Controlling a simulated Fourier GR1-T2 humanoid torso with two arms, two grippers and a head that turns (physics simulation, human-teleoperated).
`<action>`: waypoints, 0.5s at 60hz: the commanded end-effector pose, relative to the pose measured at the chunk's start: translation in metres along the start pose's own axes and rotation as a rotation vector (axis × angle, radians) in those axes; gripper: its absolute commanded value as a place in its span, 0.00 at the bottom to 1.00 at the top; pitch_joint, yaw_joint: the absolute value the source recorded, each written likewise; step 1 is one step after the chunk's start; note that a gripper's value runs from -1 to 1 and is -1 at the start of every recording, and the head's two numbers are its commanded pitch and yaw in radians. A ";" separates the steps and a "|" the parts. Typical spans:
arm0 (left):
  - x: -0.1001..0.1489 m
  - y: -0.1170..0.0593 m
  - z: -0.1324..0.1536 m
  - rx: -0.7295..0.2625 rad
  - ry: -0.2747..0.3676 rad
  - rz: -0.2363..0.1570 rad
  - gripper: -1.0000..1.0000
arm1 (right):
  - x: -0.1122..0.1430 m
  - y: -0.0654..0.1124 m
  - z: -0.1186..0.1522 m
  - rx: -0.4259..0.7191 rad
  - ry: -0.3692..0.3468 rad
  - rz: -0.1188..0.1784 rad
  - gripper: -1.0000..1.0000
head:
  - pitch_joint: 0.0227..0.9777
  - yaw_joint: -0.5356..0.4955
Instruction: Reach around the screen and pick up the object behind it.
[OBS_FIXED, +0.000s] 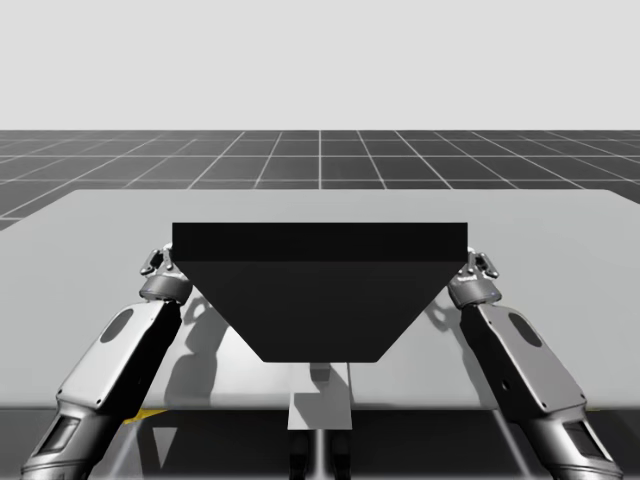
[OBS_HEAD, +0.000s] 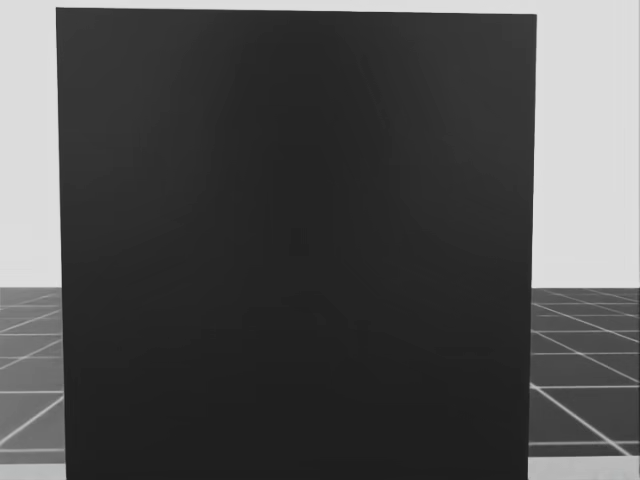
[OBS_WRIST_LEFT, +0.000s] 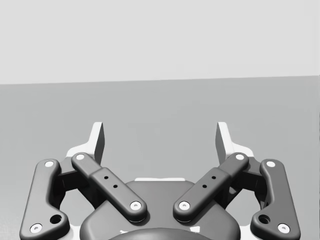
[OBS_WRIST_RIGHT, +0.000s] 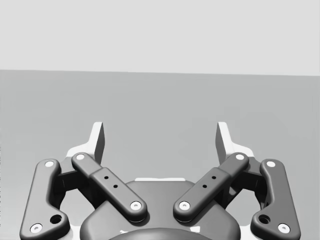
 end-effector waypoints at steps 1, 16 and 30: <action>-0.001 0.000 -0.002 -0.008 -0.004 0.003 0.00 | -0.002 0.001 0.002 0.007 0.019 -0.007 0.00 | 0.02 0.49; 0.002 0.002 0.004 -0.166 0.069 0.032 0.00 | 0.004 0.004 0.008 0.163 -0.007 -0.003 0.00 | 0.03 0.49; 0.011 0.000 0.034 -0.410 0.076 0.018 0.00 | 0.015 0.009 0.022 0.391 -0.030 -0.040 0.00 | 0.04 0.48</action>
